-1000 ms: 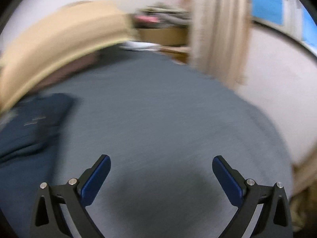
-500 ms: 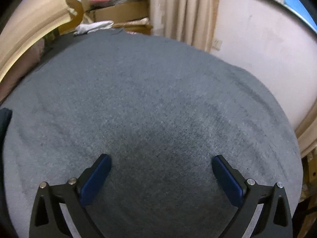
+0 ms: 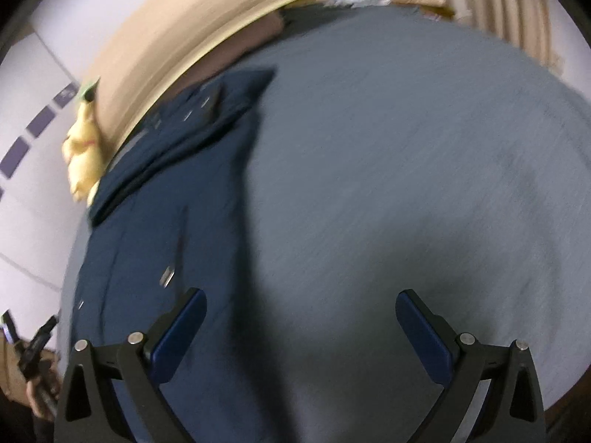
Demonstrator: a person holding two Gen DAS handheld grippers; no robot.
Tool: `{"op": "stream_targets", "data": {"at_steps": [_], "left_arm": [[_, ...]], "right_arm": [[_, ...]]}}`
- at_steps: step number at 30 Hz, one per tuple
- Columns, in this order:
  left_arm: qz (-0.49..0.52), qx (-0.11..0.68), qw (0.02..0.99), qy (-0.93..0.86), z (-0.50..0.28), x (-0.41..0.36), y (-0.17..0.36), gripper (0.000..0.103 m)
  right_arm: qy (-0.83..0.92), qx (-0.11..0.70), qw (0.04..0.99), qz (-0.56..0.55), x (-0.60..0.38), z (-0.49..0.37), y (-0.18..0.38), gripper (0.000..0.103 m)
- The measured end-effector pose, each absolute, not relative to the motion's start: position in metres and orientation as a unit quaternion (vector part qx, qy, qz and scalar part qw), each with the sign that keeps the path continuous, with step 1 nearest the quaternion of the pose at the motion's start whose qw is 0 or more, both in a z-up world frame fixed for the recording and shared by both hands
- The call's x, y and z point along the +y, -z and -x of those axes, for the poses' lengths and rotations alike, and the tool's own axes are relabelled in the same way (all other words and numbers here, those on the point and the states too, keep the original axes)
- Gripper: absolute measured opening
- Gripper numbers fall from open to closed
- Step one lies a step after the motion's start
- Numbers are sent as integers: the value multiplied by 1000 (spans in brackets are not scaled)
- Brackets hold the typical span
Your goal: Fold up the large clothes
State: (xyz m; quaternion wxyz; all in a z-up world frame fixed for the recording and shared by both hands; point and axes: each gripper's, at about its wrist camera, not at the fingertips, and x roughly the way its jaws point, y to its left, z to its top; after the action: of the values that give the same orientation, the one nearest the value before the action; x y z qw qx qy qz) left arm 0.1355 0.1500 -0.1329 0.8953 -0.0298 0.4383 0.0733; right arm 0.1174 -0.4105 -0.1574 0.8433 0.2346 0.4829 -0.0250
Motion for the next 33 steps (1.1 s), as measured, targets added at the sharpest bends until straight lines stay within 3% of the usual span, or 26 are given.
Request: {"op": "stream_targets", "data": {"at_steps": [3,4,6,7,8,10,11,13,15,16,17,18,19,23,28,30,31,32,33], "left_arm": [[37,451,890,-57,-117,153,137,103],[37,461,885,-55,-116,153,141,103],[42,475,878,-31,-110,147,150,101],[35,486,873,-17,-107,142,158,80],[32,499,866,-9,-106,138,165,43],[57,510,858,15,-105,135,171,20],[46,506,861,6,-104,132,168,18],[36,504,863,3,-106,130,161,18],[32,485,874,-5,-114,135,140,21],[27,471,882,-8,-120,137,130,39],[18,454,891,-16,-133,137,117,70],[10,434,901,-25,-148,136,105,82],[3,406,913,-30,-164,133,94,86],[15,383,923,-8,-248,116,73,86],[46,399,916,-4,-349,84,84,86],[35,402,915,-8,-376,71,90,86],[26,402,915,-4,-380,66,94,86],[18,401,916,-4,-385,63,98,86],[10,398,917,-4,-387,60,102,86]], "right_arm": [[-10,454,853,-257,-391,-110,162,103],[-16,463,846,-264,-385,-109,166,97],[-38,470,842,-262,-372,-106,170,61],[-42,479,841,-249,-369,-110,173,29],[-39,489,839,-234,-363,-106,173,23],[-42,496,840,-216,-356,-102,173,17],[-41,495,842,-209,-356,-102,168,17],[-23,497,840,-216,-362,-102,163,18],[-7,488,848,-207,-366,-94,156,52],[0,466,860,-206,-372,-95,144,97],[9,439,872,-217,-376,-96,130,103],[15,404,884,-235,-384,-103,115,103],[2,375,889,-264,-391,-121,100,103],[-84,349,864,-352,-392,-237,84,103],[-37,416,856,-303,-373,-374,114,98],[-20,457,841,-289,-366,-407,138,73],[-29,461,840,-285,-366,-411,141,33],[-35,466,842,-268,-360,-414,141,21],[-28,472,848,-238,-353,-415,138,20]]}}
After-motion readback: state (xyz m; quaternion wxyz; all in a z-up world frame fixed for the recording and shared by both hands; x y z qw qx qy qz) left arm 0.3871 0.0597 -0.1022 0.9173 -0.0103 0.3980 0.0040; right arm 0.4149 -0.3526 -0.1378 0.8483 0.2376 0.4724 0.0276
